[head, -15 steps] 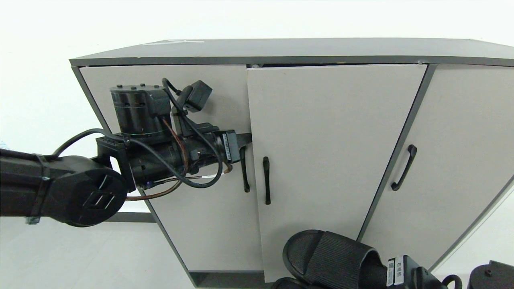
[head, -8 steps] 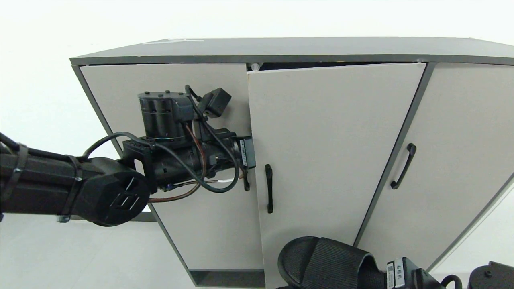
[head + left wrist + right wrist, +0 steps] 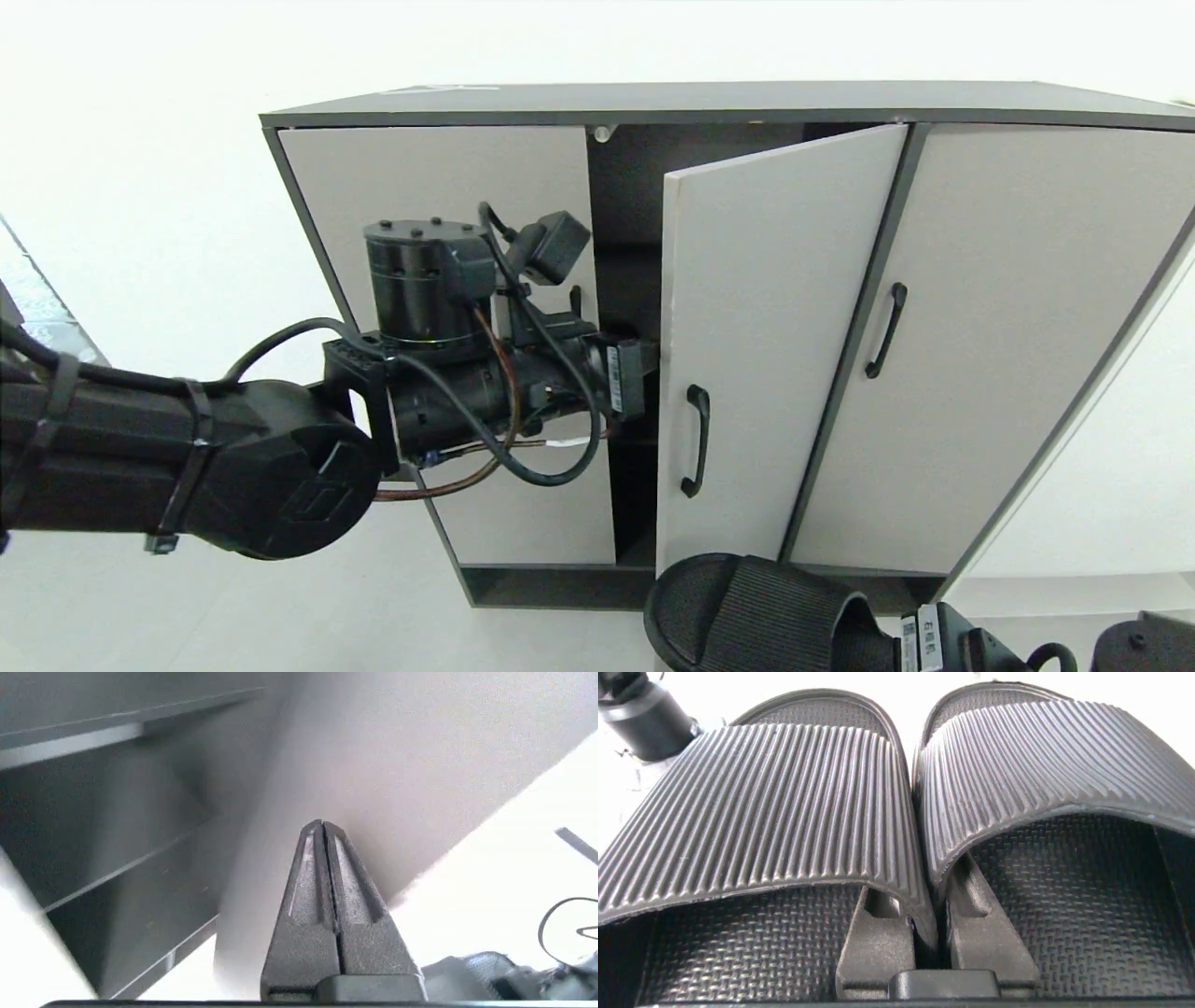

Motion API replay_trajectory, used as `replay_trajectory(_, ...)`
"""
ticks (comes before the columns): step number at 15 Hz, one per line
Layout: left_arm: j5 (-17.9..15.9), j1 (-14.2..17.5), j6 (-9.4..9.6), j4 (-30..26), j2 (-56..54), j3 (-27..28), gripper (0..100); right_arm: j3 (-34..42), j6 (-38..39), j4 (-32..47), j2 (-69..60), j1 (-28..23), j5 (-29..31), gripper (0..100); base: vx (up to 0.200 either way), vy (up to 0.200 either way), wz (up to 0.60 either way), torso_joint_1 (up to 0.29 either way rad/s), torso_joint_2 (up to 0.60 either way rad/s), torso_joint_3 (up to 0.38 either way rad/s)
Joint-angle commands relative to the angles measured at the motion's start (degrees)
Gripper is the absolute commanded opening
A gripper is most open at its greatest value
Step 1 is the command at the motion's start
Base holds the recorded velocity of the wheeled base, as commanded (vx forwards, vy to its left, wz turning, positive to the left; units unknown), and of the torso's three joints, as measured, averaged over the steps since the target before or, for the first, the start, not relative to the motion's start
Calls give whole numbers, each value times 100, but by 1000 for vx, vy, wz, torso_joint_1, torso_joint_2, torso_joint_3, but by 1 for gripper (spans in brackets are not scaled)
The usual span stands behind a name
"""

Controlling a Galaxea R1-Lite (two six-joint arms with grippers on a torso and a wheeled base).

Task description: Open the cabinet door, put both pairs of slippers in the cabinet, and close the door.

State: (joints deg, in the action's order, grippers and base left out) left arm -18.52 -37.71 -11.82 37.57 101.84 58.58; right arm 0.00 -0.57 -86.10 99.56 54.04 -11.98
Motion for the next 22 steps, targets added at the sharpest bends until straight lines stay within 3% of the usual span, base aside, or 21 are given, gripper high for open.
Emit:
replay_trajectory(1, 542, -905, 163, 5, 574, 594, 0, 0, -4, 6, -7, 1, -6, 0, -200, 0, 0, -2, 2, 7)
replay_trajectory(3, 569, -1336, 172, 163, 802, 655, 0, 0, -4, -3, 2, -8, -6, 0, -200, 0, 0, 5, 2, 0)
replay_trajectory(5, 586, -1406, 172, 268, 758, 558, 0, 0, -13, -12, 37, -8, -6, 0, -200, 0, 0, 0, 0, 5)
replay_trajectory(8, 595, -914, 321, 259, 161, 137, 0, -44, 5, -21, 46, -52, 12, 0, -133, 0, 0, 2, 0, 2)
replay_trajectory(10, 903, -105, 664, 233, -578, -452, 0, -229, -4, 23, 72, -298, 144, 0, 0, 0, 0, 0, 0, 0)
replay_trajectory(11, 1535, 211, 787, 101, -1202, -1085, 0, -422, -4, -12, 187, -491, 592, 0, 0, 0, 0, 0, 0, 0)
replay_trajectory(12, 2511, 246, 928, -154, -1896, -1700, 0, -703, -4, 15, 239, -579, 1119, 0, 0, 0, 0, 0, 0, 0)
replay_trajectory(13, 3697, 299, 1077, -558, -2678, -2228, 0, -967, 22, 50, 292, -658, 1576, 0, 0, 0, 0, 0, 0, 0)
replay_trajectory(14, 4524, 299, 1288, -901, -3619, -2764, 0, -1248, 40, 146, 397, -711, 1831, 0, 0, 0, 0, 0, 0, 0)
replay_trajectory(15, 5033, 360, 1543, -1120, -4436, -3151, 0, -1459, 40, 269, 424, -720, 2086, 0, 0, 0, 0, 0, 0, 0)
replay_trajectory(16, 5341, 1055, 1666, -1437, -5262, -3432, 0, -1740, 40, 445, 441, -728, 2350, 0, 0, 0, 0, 0, 0, 0)
replay_trajectory(17, 5350, 1424, 1666, -1621, -5622, -3537, 0, -1837, 40, 551, 441, -728, 2429, 0, 0, 0, 0, 0, 0, 0)
replay_trajectory(19, 5350, 3006, 1666, -3010, -7257, -3792, 0, -1951, 40, 753, 441, -737, 2587, 0, 0, 0, 0, 0, 0, 0)
replay_trajectory(20, 5323, 3393, 1683, -3432, -7723, -3810, 0, -1960, 40, 753, 441, -746, 2622, 0, 0, 0, 0, 0, 0, 0)
replay_trajectory(21, 5244, 3753, 1675, -4223, -8558, -3880, 0, -2004, 40, 753, 433, -763, 2640, 0, 0, 0, 0, 0, 0, 0)
replay_trajectory(22, 5174, 3814, 1675, -4689, -9261, -4100, 0, -2004, 40, 744, 433, -763, 2692, 0, 0, 0, 0, 0, 0, 0)
